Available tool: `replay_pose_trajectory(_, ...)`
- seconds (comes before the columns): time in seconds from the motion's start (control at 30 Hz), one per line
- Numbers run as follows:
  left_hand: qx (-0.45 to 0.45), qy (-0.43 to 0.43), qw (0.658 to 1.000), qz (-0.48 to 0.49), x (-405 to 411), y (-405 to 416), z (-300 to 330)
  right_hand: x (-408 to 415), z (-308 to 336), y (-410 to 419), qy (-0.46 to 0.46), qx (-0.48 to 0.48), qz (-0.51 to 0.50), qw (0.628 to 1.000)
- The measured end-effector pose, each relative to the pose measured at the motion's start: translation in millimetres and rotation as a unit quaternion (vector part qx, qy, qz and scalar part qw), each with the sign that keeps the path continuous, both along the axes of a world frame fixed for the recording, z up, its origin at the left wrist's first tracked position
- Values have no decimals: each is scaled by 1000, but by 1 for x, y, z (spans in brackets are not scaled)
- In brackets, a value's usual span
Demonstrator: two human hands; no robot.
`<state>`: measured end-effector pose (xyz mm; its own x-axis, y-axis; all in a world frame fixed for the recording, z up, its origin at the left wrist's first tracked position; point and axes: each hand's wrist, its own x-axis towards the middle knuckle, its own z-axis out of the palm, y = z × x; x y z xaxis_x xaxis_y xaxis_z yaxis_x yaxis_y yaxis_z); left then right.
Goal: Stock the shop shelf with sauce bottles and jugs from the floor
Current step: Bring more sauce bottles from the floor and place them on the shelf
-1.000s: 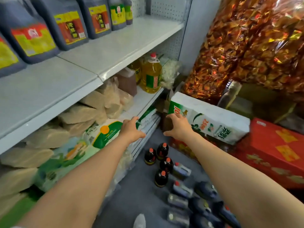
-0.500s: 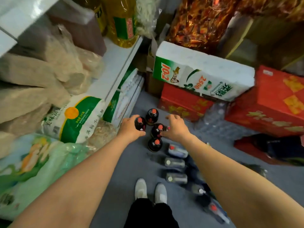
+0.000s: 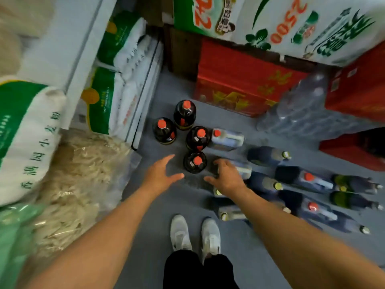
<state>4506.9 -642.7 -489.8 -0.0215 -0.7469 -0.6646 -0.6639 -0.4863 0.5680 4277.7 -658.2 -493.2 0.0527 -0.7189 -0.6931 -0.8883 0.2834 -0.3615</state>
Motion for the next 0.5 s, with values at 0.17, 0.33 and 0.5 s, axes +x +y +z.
replay_pose_trajectory(0.17,20,37,999,14,-17,-3,-91,-11,-98,9,-8,21,-6,1000)
replay_pose_trajectory(0.33,16,93,995,30,-37,-16,-170,-17,-174,11,-22,17,-29,999)
replay_pose_trajectory(0.5,3,151,987,59,-60,-24,-212,-19,-222,7,-54,-1,-44,998)
